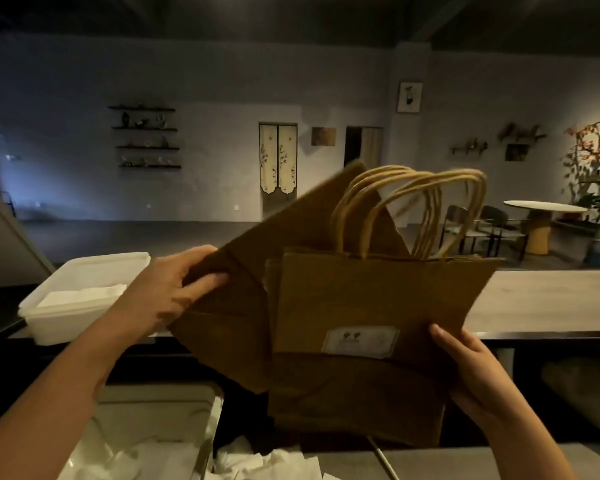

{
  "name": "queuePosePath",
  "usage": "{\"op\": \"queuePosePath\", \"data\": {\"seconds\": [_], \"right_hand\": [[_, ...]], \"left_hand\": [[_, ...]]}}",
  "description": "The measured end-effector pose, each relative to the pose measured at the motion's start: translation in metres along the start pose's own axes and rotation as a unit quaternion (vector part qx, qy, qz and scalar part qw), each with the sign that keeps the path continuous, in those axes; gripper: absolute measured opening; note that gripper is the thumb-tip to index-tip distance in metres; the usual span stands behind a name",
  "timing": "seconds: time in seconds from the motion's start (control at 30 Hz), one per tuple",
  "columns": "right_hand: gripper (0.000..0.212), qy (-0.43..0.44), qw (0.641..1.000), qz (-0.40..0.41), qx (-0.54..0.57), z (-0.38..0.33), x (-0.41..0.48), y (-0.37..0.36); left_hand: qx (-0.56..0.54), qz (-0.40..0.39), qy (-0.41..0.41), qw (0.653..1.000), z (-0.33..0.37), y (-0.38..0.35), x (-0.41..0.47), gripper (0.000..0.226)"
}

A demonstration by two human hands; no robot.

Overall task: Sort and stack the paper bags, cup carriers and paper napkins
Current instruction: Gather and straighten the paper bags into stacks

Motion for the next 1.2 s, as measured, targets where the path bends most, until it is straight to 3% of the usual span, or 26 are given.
{"op": "queuePosePath", "data": {"seconds": [0.07,0.1,0.17,0.23,0.27,0.33,0.47,0.57,0.67,0.87,0.93,0.97,1.03,1.1,1.2], "right_hand": [[0.068,0.000,1.000,0.019,0.016,-0.001,0.002,0.003],[0.081,-0.001,1.000,0.025,0.017,0.000,0.004,0.004],[0.093,0.003,1.000,0.021,-0.002,-0.003,0.006,0.004],[0.060,0.014,1.000,-0.005,-0.009,-0.010,0.007,0.002],[0.044,0.019,1.000,-0.003,-0.006,-0.013,0.008,0.002],[0.040,0.017,1.000,-0.003,-0.006,-0.015,0.009,0.002],[0.077,0.016,1.000,-0.005,-0.002,-0.012,0.014,-0.016],[0.069,0.035,0.999,0.008,0.038,-0.011,0.019,-0.033],[0.095,0.046,0.997,0.013,0.058,-0.015,0.020,-0.040],[0.094,0.054,0.998,0.023,0.033,-0.016,0.017,-0.035],[0.079,0.081,0.996,0.036,0.020,-0.019,0.019,-0.039],[0.060,0.101,0.994,0.047,0.016,-0.021,0.021,-0.041],[0.034,0.145,0.987,0.063,0.006,-0.030,0.029,-0.049],[0.035,0.192,0.979,0.067,-0.015,-0.040,0.042,-0.062],[0.060,0.276,0.956,0.073,-0.068,-0.055,0.062,-0.084]], "left_hand": [[-0.095,0.061,0.020,0.993,-0.010,-0.001,-0.005,0.033],[-0.130,0.086,0.023,0.987,-0.015,-0.002,-0.007,0.036],[-0.156,0.148,0.031,0.976,-0.027,-0.006,-0.009,0.023],[-0.153,0.229,0.050,0.960,-0.039,-0.005,-0.008,0.006],[-0.170,0.260,0.057,0.949,-0.043,-0.003,-0.009,0.008],[-0.211,0.275,0.070,0.935,-0.049,-0.003,-0.010,0.019],[-0.334,0.195,0.125,0.914,-0.054,-0.030,-0.007,0.021],[-0.363,0.079,0.197,0.907,-0.054,-0.072,-0.017,0.027],[-0.414,-0.036,0.215,0.884,-0.048,-0.098,-0.037,0.030],[-0.447,-0.092,0.204,0.866,-0.049,-0.115,-0.048,0.023],[-0.424,-0.123,0.161,0.882,-0.042,-0.111,-0.044,0.047],[-0.399,-0.131,0.143,0.896,-0.038,-0.108,-0.039,0.058],[-0.365,-0.098,0.132,0.916,-0.027,-0.101,-0.021,0.050],[-0.326,-0.052,0.113,0.937,-0.015,-0.093,0.002,0.048],[-0.290,0.024,0.102,0.951,-0.007,-0.086,0.033,0.047]]}}
Point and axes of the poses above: each hand's wrist, its own x-axis towards the middle knuckle, its own y-axis out of the back of the hand, z = x × y, the point moved 3 cm from there along x, towards the middle knuckle, and after that the axes turned 11 degrees about y, right-handed, at the moved point
